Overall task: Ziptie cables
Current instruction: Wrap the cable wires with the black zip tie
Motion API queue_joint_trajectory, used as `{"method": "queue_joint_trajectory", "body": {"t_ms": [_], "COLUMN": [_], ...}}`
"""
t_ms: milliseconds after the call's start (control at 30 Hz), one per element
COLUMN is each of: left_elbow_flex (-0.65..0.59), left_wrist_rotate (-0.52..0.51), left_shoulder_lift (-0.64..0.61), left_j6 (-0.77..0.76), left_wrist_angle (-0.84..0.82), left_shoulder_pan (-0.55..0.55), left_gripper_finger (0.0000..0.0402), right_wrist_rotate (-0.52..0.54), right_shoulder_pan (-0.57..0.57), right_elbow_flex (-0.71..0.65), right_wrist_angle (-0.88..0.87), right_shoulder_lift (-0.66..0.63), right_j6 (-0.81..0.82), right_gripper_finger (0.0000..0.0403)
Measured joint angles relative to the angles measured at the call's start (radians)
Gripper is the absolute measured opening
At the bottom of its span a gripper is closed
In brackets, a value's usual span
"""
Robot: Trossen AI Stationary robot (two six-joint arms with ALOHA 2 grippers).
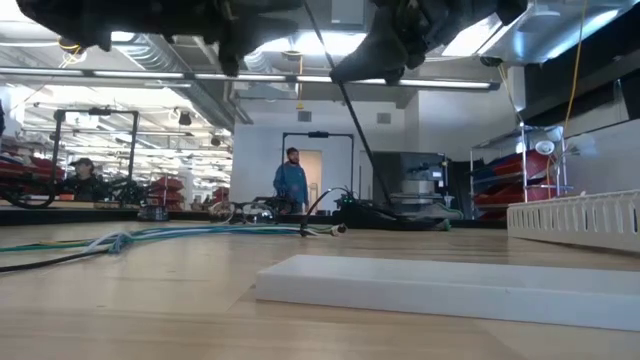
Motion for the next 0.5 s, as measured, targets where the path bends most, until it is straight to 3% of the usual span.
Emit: {"method": "queue_joint_trajectory", "body": {"t_ms": [233,500], "left_elbow_flex": [0.002,0.002], "left_wrist_rotate": [0.001,0.002], "left_shoulder_lift": [0.048,0.049], "left_j6": [0.031,0.042], "left_wrist_angle": [0.098,0.093], "left_shoulder_pan": [0.022,0.036], "left_gripper_finger": [0.0141,0.0141], "right_wrist_rotate": [-0.021,-0.029], "right_shoulder_pan": [0.000,0.000], "right_elbow_flex": [-0.001,-0.001], "right_wrist_angle": [0.022,0.047], "right_shoulder_lift": [0.037,0.045], "right_j6": [0.029,0.030], "right_gripper_finger": [0.0000,0.0000]}}
